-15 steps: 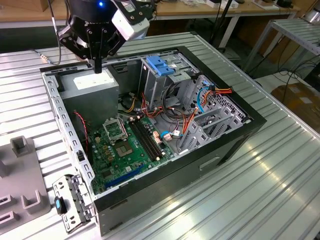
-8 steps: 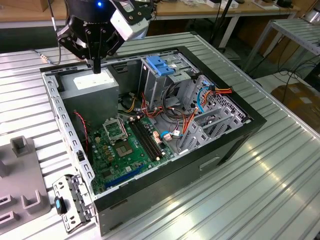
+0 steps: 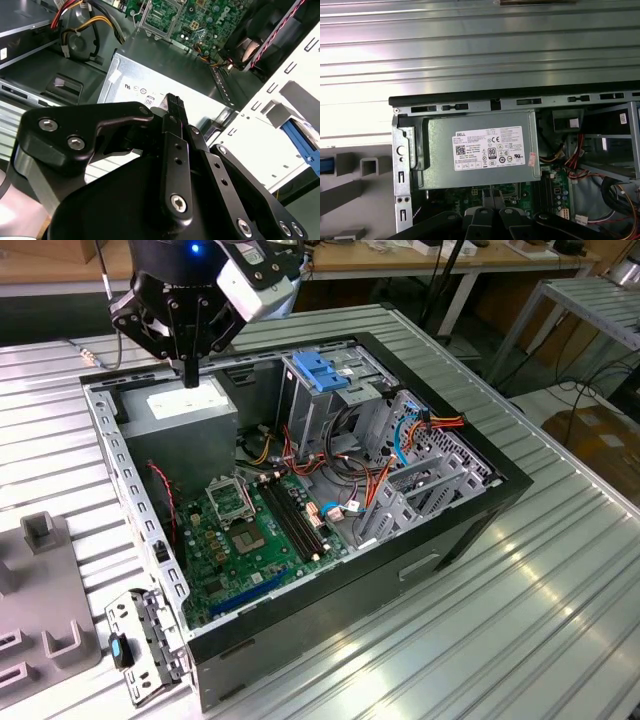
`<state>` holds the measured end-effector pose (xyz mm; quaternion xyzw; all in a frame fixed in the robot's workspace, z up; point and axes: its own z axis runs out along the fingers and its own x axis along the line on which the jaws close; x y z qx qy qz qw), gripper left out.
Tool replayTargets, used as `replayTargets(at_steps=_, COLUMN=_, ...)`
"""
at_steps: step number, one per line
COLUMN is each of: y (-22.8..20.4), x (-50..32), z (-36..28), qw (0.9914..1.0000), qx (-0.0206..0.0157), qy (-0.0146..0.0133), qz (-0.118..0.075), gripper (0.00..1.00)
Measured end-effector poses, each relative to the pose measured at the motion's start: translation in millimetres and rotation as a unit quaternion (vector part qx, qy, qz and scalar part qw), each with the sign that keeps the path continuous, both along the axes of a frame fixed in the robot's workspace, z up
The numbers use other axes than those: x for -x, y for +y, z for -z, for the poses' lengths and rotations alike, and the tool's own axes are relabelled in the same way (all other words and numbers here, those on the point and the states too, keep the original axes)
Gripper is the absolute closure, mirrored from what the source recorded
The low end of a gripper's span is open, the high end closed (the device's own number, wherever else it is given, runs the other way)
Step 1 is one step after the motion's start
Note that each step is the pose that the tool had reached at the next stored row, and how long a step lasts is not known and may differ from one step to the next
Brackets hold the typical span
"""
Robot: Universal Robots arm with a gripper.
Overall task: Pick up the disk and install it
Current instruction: 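Reach for the disk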
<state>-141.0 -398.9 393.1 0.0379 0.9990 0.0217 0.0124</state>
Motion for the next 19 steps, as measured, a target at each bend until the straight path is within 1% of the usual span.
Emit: replayTargets(at_steps=19, y=0.0, x=6.5, z=0.1, qw=1.00000, qx=0.0000, qy=0.0001, qz=0.000, gripper=0.89)
